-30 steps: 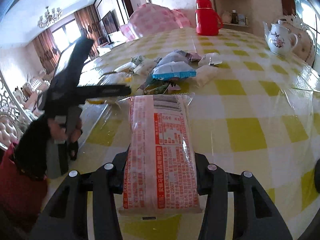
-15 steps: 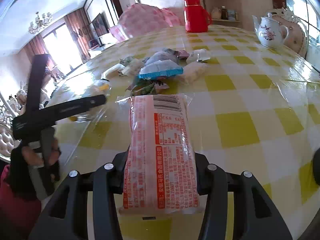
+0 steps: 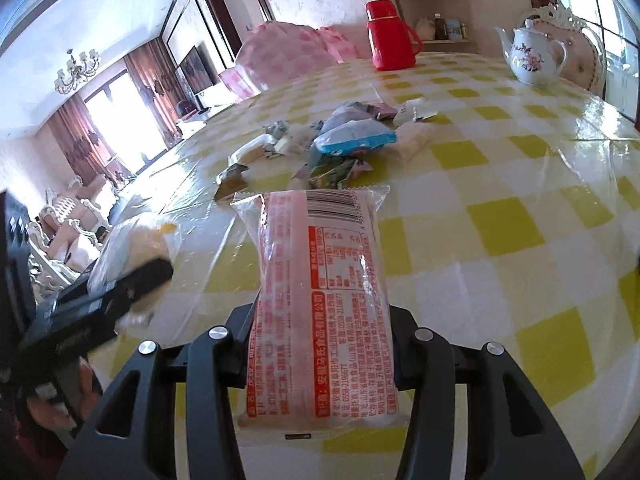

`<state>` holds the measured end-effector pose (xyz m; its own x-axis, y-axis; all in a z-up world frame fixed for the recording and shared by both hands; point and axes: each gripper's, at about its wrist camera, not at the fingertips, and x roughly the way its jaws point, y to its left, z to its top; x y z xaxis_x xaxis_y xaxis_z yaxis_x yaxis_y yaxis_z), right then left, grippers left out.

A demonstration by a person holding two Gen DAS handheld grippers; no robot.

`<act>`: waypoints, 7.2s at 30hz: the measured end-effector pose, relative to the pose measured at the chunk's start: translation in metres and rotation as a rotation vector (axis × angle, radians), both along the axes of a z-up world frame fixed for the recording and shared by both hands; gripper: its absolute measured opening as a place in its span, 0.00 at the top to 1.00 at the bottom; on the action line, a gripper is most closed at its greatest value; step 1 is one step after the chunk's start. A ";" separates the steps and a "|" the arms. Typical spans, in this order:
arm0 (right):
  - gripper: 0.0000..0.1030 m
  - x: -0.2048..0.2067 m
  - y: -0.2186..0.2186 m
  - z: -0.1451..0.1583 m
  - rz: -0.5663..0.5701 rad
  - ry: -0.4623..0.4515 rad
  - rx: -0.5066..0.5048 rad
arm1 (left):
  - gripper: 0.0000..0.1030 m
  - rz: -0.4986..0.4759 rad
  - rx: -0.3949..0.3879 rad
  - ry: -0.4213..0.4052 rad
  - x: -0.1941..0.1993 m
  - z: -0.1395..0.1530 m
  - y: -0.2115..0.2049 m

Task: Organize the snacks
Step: 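Carry both held snacks over to the lavender box beside the table, then open both grippers to drop the snacks into the box, return to table, then grasp the green foil packet with the right gripper while the left grasps the brown biscuit packet, then lift both held packets and carry them toward the lavender box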

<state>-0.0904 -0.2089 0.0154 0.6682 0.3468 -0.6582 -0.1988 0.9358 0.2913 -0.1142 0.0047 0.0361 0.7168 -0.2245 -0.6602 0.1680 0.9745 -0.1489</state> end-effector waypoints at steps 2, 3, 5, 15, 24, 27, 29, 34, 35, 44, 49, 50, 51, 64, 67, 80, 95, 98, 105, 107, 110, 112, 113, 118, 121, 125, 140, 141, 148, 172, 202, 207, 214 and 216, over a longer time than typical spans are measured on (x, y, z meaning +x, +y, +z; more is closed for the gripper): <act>0.55 -0.003 0.004 0.000 -0.002 0.002 -0.002 | 0.32 -0.013 -0.003 0.008 -0.008 0.001 0.008; 0.55 -0.004 0.006 0.000 0.001 0.006 0.002 | 0.32 -0.017 -0.008 0.012 -0.012 0.003 0.013; 0.55 -0.007 0.009 0.000 0.009 0.014 0.015 | 0.32 -0.016 -0.025 0.017 -0.021 0.009 0.032; 0.55 -0.014 0.052 -0.001 0.087 0.018 0.010 | 0.32 0.145 -0.007 0.005 -0.062 0.036 0.154; 0.55 -0.024 0.150 0.008 0.276 0.024 -0.036 | 0.32 0.285 0.012 0.024 -0.078 0.042 0.241; 0.55 -0.035 0.198 0.019 0.375 -0.005 -0.070 | 0.32 0.343 0.041 0.066 -0.081 0.035 0.268; 0.55 -0.043 0.232 0.027 0.446 -0.030 -0.100 | 0.32 0.390 0.048 0.085 -0.086 0.033 0.290; 0.55 -0.065 0.303 0.037 0.591 -0.069 -0.141 | 0.31 0.495 0.059 0.112 -0.102 0.034 0.337; 0.55 -0.069 0.313 0.039 0.610 -0.075 -0.148 | 0.31 0.510 0.066 0.117 -0.105 0.034 0.344; 0.51 -0.101 0.417 0.018 0.833 -0.038 -0.166 | 0.18 0.701 0.093 0.205 -0.123 0.014 0.410; 0.32 -0.101 0.414 0.026 0.840 -0.049 -0.059 | 0.04 0.789 0.079 0.161 -0.130 0.019 0.417; 0.32 -0.098 0.407 0.029 0.820 -0.058 -0.056 | 0.04 0.777 0.084 0.152 -0.129 0.020 0.414; 0.32 -0.096 0.402 0.031 0.802 -0.067 -0.054 | 0.03 0.769 0.085 0.145 -0.128 0.020 0.411; 0.23 -0.038 0.242 0.048 0.450 -0.084 -0.048 | 0.02 0.515 -0.042 0.032 -0.092 0.028 0.307; 0.23 -0.025 0.185 0.042 0.315 -0.073 -0.053 | 0.02 0.381 -0.088 0.032 -0.077 0.026 0.254; 0.18 -0.004 0.002 0.000 -0.085 0.021 0.076 | 0.02 0.058 -0.029 0.134 0.045 -0.014 0.044; 0.18 0.095 0.006 -0.011 -0.120 0.106 -0.055 | 0.02 0.181 -0.203 0.102 0.121 -0.025 0.026; 0.18 0.125 0.019 -0.010 -0.113 0.100 -0.091 | 0.02 0.169 -0.207 0.103 0.122 -0.024 0.024; 0.21 0.165 0.040 -0.015 -0.094 0.123 -0.081 | 0.02 0.182 -0.227 0.099 0.121 -0.023 0.028; 0.44 0.164 0.042 -0.014 -0.114 0.116 -0.116 | 0.02 0.185 -0.235 0.099 0.121 -0.023 0.030; 0.65 0.149 0.041 -0.012 -0.087 0.102 -0.114 | 0.02 0.188 -0.245 0.096 0.120 -0.022 0.032; 0.65 0.129 0.036 -0.009 -0.076 0.081 -0.107 | 0.02 0.193 -0.252 0.099 0.120 -0.023 0.033; 0.65 0.120 0.034 -0.007 -0.065 0.066 -0.098 | 0.02 0.196 -0.259 0.101 0.120 -0.023 0.034; 0.65 0.082 0.016 -0.001 -0.052 0.007 -0.070 | 0.02 0.219 -0.289 0.123 0.123 -0.025 0.042; 0.65 0.074 0.005 -0.001 -0.066 0.010 -0.027 | 0.02 0.241 -0.282 0.121 0.128 -0.025 0.044; 0.65 0.075 0.001 -0.003 -0.071 0.023 -0.003 | 0.02 0.293 -0.136 0.147 0.149 -0.025 0.031; 0.64 0.075 0.000 -0.005 -0.052 0.030 0.015 | 0.63 0.280 -0.014 0.151 0.185 -0.025 0.013; 0.64 0.074 0.000 -0.005 -0.053 0.027 0.015 | 0.63 0.268 -0.035 0.147 0.179 -0.025 0.015; 0.64 0.072 0.000 -0.004 -0.057 0.018 0.019 | 0.63 0.212 -0.070 0.090 0.144 -0.018 0.013; 0.64 0.052 0.002 0.001 -0.058 -0.009 0.064 | 0.63 0.137 -0.169 -0.026 0.072 -0.002 0.020; 0.64 0.013 0.041 0.005 0.005 -0.030 0.098 | 0.55 -0.015 0.125 0.155 0.053 -0.026 0.006; 0.64 0.011 0.041 0.006 0.009 -0.035 0.100 | 0.64 -0.013 0.123 0.100 0.036 -0.018 0.024; 0.64 0.003 0.051 0.006 0.036 -0.037 0.082 | 0.64 0.030 0.127 0.022 0.007 0.004 0.044; 0.64 0.000 0.057 0.007 0.052 -0.037 0.076 | 0.64 0.035 0.135 0.013 0.000 0.008 0.048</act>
<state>-0.0905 -0.1516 0.0221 0.6712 0.4299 -0.6039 -0.2586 0.8993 0.3527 -0.1145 0.0526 0.0440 0.7137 -0.1077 -0.6921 0.1323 0.9911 -0.0178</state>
